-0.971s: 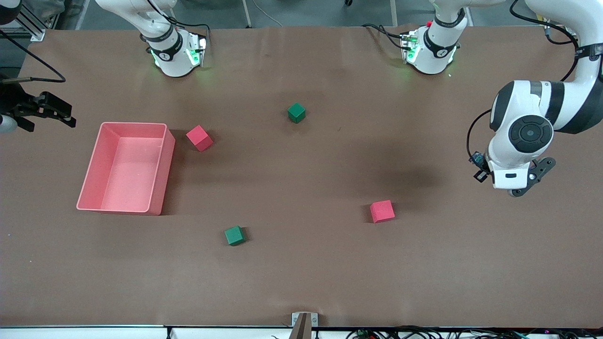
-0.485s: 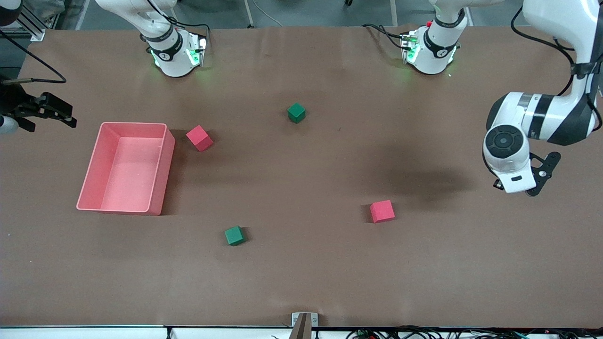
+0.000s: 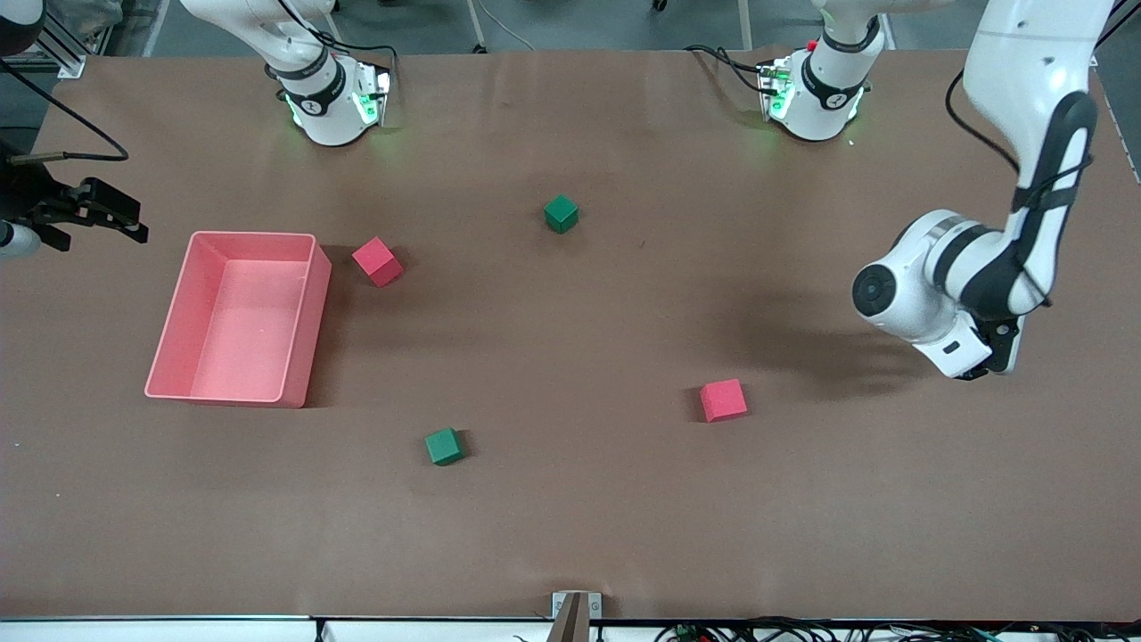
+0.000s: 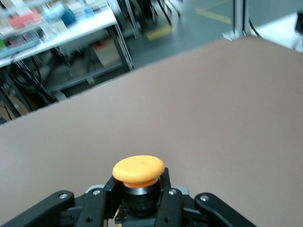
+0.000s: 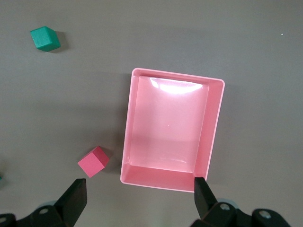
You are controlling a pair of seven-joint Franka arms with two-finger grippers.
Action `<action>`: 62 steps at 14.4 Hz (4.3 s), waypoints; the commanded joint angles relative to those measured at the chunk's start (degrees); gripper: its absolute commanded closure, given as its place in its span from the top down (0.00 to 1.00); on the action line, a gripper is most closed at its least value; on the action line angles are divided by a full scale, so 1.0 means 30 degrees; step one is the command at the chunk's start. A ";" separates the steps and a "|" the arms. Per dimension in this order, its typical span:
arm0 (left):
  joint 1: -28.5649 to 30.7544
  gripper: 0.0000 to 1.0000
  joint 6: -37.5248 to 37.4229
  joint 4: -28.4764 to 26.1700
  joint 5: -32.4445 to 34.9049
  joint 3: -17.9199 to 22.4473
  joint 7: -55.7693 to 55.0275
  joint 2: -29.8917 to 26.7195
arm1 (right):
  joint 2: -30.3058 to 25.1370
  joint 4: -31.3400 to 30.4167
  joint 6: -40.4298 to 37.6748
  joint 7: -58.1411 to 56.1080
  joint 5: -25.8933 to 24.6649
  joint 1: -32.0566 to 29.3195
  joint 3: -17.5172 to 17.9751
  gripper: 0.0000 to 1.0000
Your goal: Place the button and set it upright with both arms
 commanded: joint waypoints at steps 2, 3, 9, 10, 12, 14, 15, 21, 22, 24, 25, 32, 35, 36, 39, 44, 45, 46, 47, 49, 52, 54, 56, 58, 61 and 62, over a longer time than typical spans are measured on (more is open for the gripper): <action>0.0051 0.00 -0.2018 0.0217 0.2323 0.0011 -0.2461 0.0907 | -0.0015 -0.0158 -0.0028 -0.0238 0.0239 -0.0046 -0.0037 1.00; 0.0022 0.00 -0.3098 0.0275 0.3169 0.0011 -0.3308 0.1373 | -0.0014 -0.0158 -0.0028 -0.0238 0.0239 -0.0017 -0.0037 1.00; 0.0051 0.00 -0.7238 0.0771 0.6049 0.0040 -0.7882 0.4625 | 0.0132 -0.0158 -0.0028 -0.0209 0.0326 -0.0163 -0.0066 1.00; -0.0007 0.00 -0.7268 0.0861 0.6078 0.0040 -0.8293 0.4949 | 0.0132 -0.0158 -0.0028 -0.0237 0.0327 -0.0163 -0.0095 1.00; 0.0108 0.00 -0.7443 0.0891 0.6632 0.0070 -0.8967 0.5477 | 0.0161 -0.0158 -0.0028 -0.0238 0.0327 -0.0338 -0.0067 1.00; 0.0372 0.00 -0.7503 0.1095 0.7422 0.0186 -0.9728 0.6150 | 0.0132 -0.0216 -0.0028 -0.0238 0.0327 -0.0368 -0.0096 1.00; 0.0431 0.00 -0.7561 0.1299 0.7542 0.0187 -0.9936 0.6559 | 0.0132 -0.0217 -0.0057 -0.0238 0.0327 -0.0455 -0.0096 1.00; 0.0578 0.00 -0.7737 0.1711 0.7865 0.0187 -1.0639 0.7324 | 0.0132 -0.0187 -0.0291 -0.0325 0.1261 -0.0893 -0.0154 1.00; 0.0578 0.00 -0.7708 0.1740 0.7894 0.0187 -1.0699 0.7354 | 0.0132 -0.0187 -0.0262 -0.0326 0.1293 -0.0953 -0.0154 1.00; 0.0578 0.01 -0.7708 0.1741 0.7895 0.0187 -1.0728 0.7442 | 0.0161 -0.0158 -0.0174 -0.0384 0.1293 -0.1012 -0.0154 1.00; 0.0578 0.01 -0.7708 0.1741 0.7895 0.0187 -1.0787 0.7471 | 0.0161 -0.0158 -0.0145 -0.0384 0.1293 -0.0984 -0.0154 1.00; 0.0607 0.17 -0.7416 0.1770 0.7865 0.0157 -1.0729 0.7472 | 0.0338 -0.0041 -0.0320 -0.0384 0.1293 -0.0837 -0.0096 1.00; 0.0636 1.00 -0.7386 0.2003 0.7865 0.0157 -1.0554 0.7472 | 0.0308 -0.0011 -0.0408 -0.0384 0.1352 -0.0808 -0.0037 1.00; 0.0723 1.00 -0.7357 0.2033 0.7865 0.0157 -1.0524 0.7472 | 0.0337 -0.0012 -0.0379 -0.0384 0.1381 -0.0779 -0.0037 1.00; 0.0871 1.00 -0.7357 0.2034 0.7865 0.0157 -1.0465 0.7472 | 0.0337 -0.0041 -0.0292 -0.0384 0.1381 -0.0749 -0.0008 1.00; 0.0900 1.00 -0.7269 0.1800 0.7865 0.0157 -1.0377 0.7559 | 0.0308 -0.0012 -0.0700 -0.0413 0.1381 -0.0866 -0.0066 1.00; 0.0900 1.00 -0.7269 0.1712 0.7836 0.0157 -1.0377 0.7618 | 0.0308 -0.0041 -0.0701 -0.0413 0.1381 -0.0837 -0.0066 1.00; 0.0900 1.00 -0.7298 0.1595 0.7836 0.0157 -1.0348 0.7618 | 0.0308 -0.0041 -0.0701 -0.0413 0.1410 -0.0808 -0.0066 1.00; 0.0958 1.00 -0.7327 0.1333 0.7836 0.0157 -1.0232 0.7589 | 0.0308 -0.0041 -0.0701 -0.0413 0.1382 -0.0779 -0.0066 1.00; 0.1133 1.00 -0.7415 0.1126 0.7836 0.0157 -0.9472 0.7473 | 0.0337 -0.0041 -0.0672 -0.0413 0.1410 -0.0778 -0.0037 1.00; 0.1193 1.00 -0.7502 0.0980 0.7807 0.0157 -0.8770 0.7297 | 0.0308 -0.0157 -0.0759 -0.0413 0.1382 -0.0807 -0.0037 1.00; 0.1193 1.00 -0.7532 0.0891 0.7749 0.0157 -0.8532 0.7092 | 0.0337 -0.0158 -0.0936 -0.0413 0.1381 -0.0866 -0.0066 1.00; 0.1164 1.00 -0.7562 0.0891 0.7632 0.0157 -0.8328 0.6858 | 0.0367 -0.0129 -0.0848 -0.0413 0.1352 -0.0750 -0.0066 1.00; 0.1135 1.00 -0.7678 0.0891 0.7543 0.0128 -0.8034 0.6681 | 0.0425 -0.0158 -0.0790 -0.0413 0.1322 -0.0807 -0.0037 1.00; 0.1134 1.00 -0.8146 0.0862 0.7543 0.0070 -0.7741 0.6506 | 0.0454 -0.0100 -0.0672 -0.0384 0.1352 -0.0632 -0.0037 1.00; 0.1134 1.00 -0.8206 0.0746 0.7543 0.0041 -0.7624 0.6418 | 0.0454 -0.0099 -0.0614 -0.0384 0.1352 -0.0574 -0.0008 1.00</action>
